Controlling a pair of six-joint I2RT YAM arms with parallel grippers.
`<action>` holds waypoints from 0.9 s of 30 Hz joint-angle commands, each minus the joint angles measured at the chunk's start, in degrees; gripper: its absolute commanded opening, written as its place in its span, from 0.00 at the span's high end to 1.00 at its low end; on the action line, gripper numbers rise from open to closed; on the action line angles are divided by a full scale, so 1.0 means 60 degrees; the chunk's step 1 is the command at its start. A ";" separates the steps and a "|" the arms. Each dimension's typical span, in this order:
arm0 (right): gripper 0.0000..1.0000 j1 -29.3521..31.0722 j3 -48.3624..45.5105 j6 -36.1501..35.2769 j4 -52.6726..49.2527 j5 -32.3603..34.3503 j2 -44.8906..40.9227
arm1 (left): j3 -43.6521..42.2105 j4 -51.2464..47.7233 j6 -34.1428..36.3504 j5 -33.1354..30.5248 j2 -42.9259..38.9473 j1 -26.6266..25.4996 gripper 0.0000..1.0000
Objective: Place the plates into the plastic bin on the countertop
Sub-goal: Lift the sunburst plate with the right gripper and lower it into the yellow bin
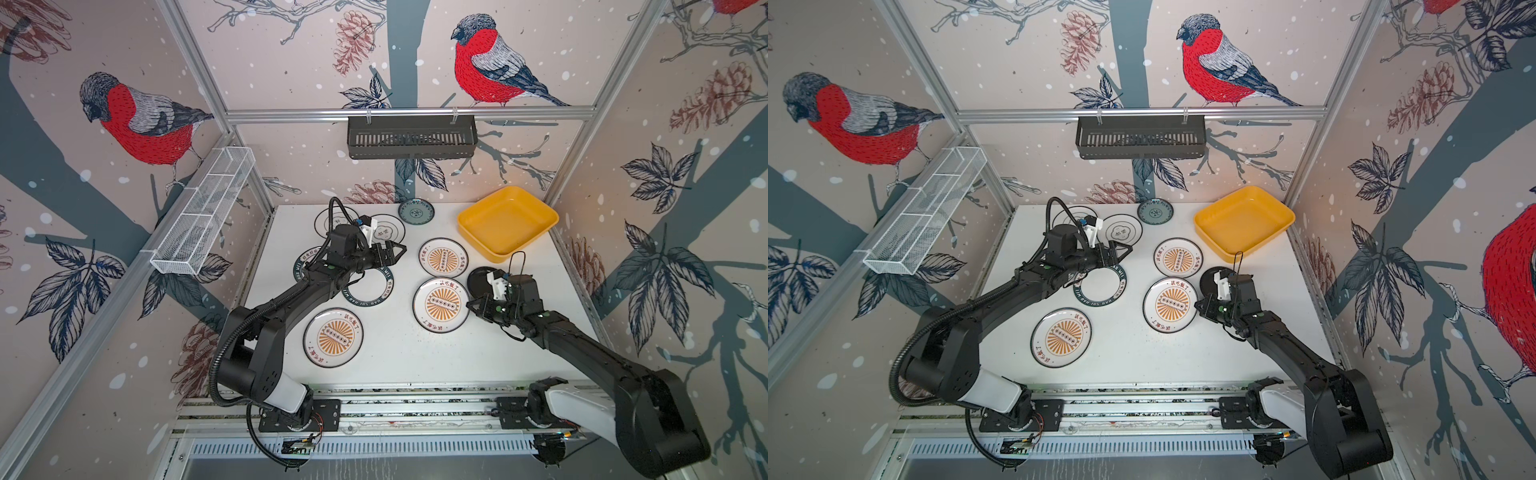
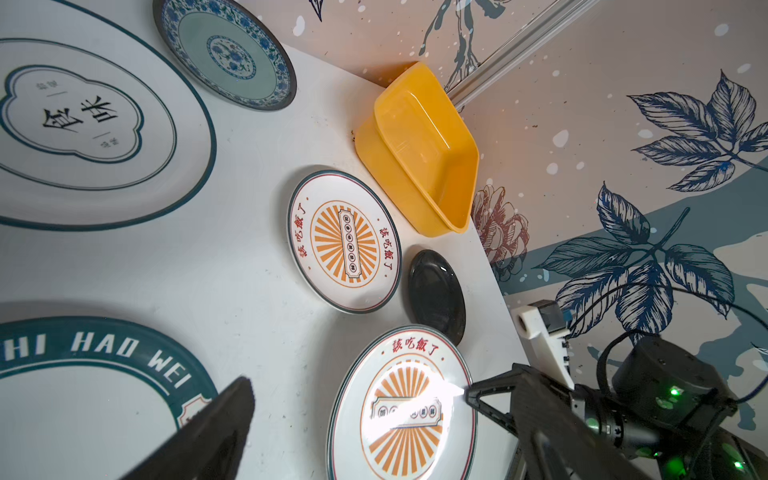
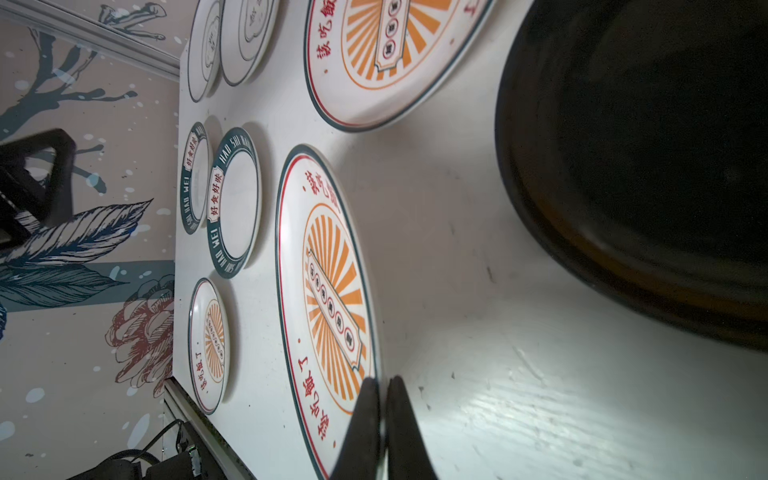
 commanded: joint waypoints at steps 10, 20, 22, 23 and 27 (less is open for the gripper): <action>0.99 -0.0728 0.1490 0.0499 -0.0119 -0.0288 -0.0231 | 0.0542 0.0135 0.0360 0.2123 0.0754 -0.0180 0.03; 0.99 -0.2155 0.1885 0.1657 0.1092 -0.0081 -0.0112 | 0.2336 -0.0344 0.0707 0.2803 0.2201 -0.0885 0.03; 0.99 -0.2470 0.1900 0.1894 0.1512 0.0108 -0.0042 | 0.2749 -0.0357 0.0727 0.2867 0.2581 -0.1058 0.03; 0.99 -0.2631 0.1900 0.2040 0.1717 0.0156 0.0011 | 0.2904 -0.0348 0.0704 0.2875 0.2710 -0.1138 0.03; 0.99 -0.3227 0.2116 0.2512 0.2408 0.0353 0.0337 | 0.3615 -0.0157 0.0685 0.2874 0.3236 -0.1350 0.03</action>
